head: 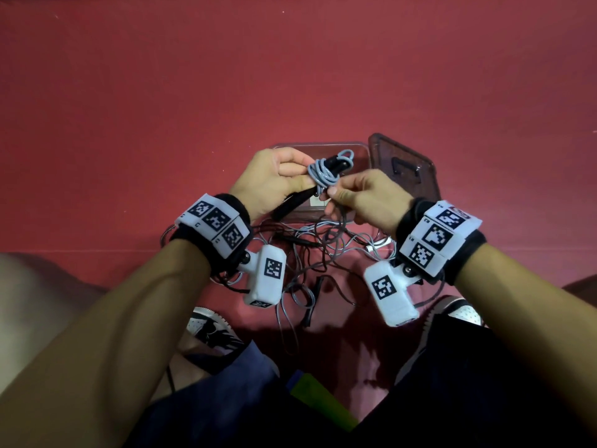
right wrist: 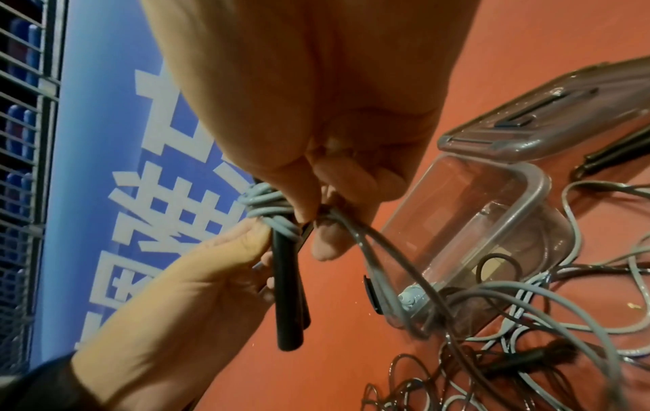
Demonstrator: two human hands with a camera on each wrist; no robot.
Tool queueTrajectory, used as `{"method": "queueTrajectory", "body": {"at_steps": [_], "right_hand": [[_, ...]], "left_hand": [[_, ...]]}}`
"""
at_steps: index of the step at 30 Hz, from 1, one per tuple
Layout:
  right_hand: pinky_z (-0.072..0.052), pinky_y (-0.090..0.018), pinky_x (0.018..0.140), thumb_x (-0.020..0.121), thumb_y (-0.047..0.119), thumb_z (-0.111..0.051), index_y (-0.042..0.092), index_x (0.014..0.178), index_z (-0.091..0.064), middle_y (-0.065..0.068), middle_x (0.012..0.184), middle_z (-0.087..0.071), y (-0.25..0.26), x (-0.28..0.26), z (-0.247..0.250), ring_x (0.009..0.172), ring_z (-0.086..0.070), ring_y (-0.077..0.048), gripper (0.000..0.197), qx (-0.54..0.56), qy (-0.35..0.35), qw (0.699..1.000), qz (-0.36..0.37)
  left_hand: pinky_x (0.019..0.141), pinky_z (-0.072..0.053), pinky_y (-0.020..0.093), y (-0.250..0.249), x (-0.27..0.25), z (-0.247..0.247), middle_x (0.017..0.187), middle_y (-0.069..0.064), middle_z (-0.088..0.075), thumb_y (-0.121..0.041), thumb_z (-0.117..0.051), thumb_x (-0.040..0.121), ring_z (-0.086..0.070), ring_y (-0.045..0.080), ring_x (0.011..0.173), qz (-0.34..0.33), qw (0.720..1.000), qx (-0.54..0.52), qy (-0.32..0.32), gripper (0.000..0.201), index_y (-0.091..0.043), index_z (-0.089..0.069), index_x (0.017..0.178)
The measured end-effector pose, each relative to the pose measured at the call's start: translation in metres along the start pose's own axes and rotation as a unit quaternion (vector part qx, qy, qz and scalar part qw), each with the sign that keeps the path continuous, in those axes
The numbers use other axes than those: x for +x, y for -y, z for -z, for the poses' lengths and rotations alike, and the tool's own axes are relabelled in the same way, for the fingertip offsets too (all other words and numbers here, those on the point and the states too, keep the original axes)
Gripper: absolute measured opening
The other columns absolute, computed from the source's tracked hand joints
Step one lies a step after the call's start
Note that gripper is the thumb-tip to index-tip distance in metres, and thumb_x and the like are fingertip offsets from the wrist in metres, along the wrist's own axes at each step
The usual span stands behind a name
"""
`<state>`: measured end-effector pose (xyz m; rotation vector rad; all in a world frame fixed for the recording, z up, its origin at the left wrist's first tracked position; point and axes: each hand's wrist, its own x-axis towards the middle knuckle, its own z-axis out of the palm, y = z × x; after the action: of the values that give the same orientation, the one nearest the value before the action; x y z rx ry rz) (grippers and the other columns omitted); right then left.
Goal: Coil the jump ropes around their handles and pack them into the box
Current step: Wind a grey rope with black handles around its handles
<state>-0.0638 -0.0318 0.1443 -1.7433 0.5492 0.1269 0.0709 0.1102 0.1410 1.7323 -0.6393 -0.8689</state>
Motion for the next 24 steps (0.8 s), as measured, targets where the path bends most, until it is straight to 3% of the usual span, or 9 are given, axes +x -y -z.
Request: {"method": "queueTrajectory", "body": {"at_steps": [2,5,8,11,14,17,20,22,24], "right_hand": [[-0.038,-0.009,0.049,0.102,0.016,-0.055,0.009,0.078,-0.067,-0.003,0.069,-0.069,-0.001,0.0,-0.003,0.053,-0.057,-0.004,0.027,-0.061,-0.002,0.998,0.004],[-0.039,-0.011,0.048,0.098,0.033,-0.062,0.011,0.074,-0.071,-0.001,0.066,-0.07,-0.001,0.0,-0.005,0.053,-0.056,-0.007,0.033,-0.089,-0.023,0.996,-0.004],[-0.04,-0.014,0.047,0.097,0.038,-0.063,0.011,0.069,-0.07,0.002,0.058,-0.065,0.001,0.001,-0.005,0.048,-0.053,-0.006,0.04,-0.071,-0.048,0.996,0.002],[-0.041,-0.017,0.052,0.096,0.041,-0.062,0.014,0.065,-0.067,0.002,0.055,-0.063,-0.003,0.005,-0.004,0.044,-0.051,-0.003,0.042,-0.125,-0.075,0.989,0.023],[-0.044,-0.021,0.056,0.096,0.04,-0.063,0.017,0.061,-0.065,0.003,0.052,-0.062,-0.008,0.007,-0.003,0.044,-0.053,-0.004,0.042,-0.128,-0.084,0.988,0.019],[-0.048,-0.032,0.061,0.096,0.038,-0.064,0.017,0.061,-0.065,0.0,0.053,-0.063,-0.011,0.01,0.001,0.049,-0.055,-0.012,0.041,-0.117,-0.094,0.988,0.028],[-0.049,-0.033,0.062,0.094,0.038,-0.066,0.019,0.06,-0.066,-0.001,0.055,-0.063,-0.014,0.012,0.003,0.051,-0.055,-0.015,0.04,-0.125,-0.11,0.986,0.029],[-0.056,-0.039,0.067,0.092,0.042,-0.068,0.016,0.063,-0.069,-0.005,0.059,-0.069,-0.016,0.014,0.002,0.054,-0.061,-0.022,0.039,-0.123,-0.115,0.985,0.024],[-0.057,-0.037,0.068,0.089,0.046,-0.07,0.014,0.065,-0.071,-0.006,0.062,-0.071,-0.016,0.014,0.002,0.054,-0.064,-0.02,0.04,-0.113,-0.123,0.986,0.01]], "left_hand": [[0.085,-0.059,0.032,0.004,0.0,-0.002,0.1,0.006,-0.078,0.0,-0.071,0.091,-0.074,0.013,0.087,-0.009,1.0,0.024,-0.006,0.021,-0.009,-0.068,0.11],[0.098,-0.056,0.044,0.01,0.002,-0.004,0.101,-0.003,-0.079,-0.013,-0.07,0.095,-0.074,0.014,0.097,-0.018,0.997,0.075,0.005,0.019,-0.025,-0.069,0.108],[0.099,-0.054,0.048,0.015,0.004,-0.005,0.098,-0.005,-0.079,-0.031,-0.065,0.096,-0.074,0.013,0.099,-0.019,0.993,0.113,0.03,0.021,-0.027,-0.071,0.115],[0.101,-0.054,0.048,0.022,0.006,-0.007,0.103,0.001,-0.078,-0.062,-0.059,0.081,-0.072,0.016,0.104,-0.002,0.989,0.142,0.032,0.059,-0.023,-0.069,0.124],[0.109,-0.048,0.045,0.028,0.012,-0.005,0.123,0.005,-0.072,-0.074,-0.057,0.071,-0.066,0.014,0.119,0.023,0.986,0.16,0.039,0.087,-0.019,-0.06,0.138],[0.114,-0.044,0.042,0.025,0.009,-0.004,0.135,0.0,-0.066,-0.065,-0.067,0.073,-0.06,0.015,0.127,0.039,0.988,0.121,0.088,0.085,-0.026,-0.051,0.147],[0.105,-0.051,0.045,0.025,0.006,-0.007,0.113,0.004,-0.076,-0.041,-0.069,0.083,-0.072,0.022,0.109,0.01,0.989,0.104,0.102,0.06,-0.03,-0.056,0.141],[0.097,-0.056,0.049,0.025,0.006,-0.008,0.098,0.012,-0.078,-0.037,-0.07,0.085,-0.075,0.031,0.096,0.006,0.989,0.117,0.086,0.047,-0.03,-0.063,0.131],[0.089,-0.059,0.042,0.023,0.006,-0.008,0.088,0.011,-0.077,-0.031,-0.07,0.09,-0.075,0.023,0.082,0.004,0.985,0.158,0.067,0.026,-0.025,-0.07,0.116]]}}
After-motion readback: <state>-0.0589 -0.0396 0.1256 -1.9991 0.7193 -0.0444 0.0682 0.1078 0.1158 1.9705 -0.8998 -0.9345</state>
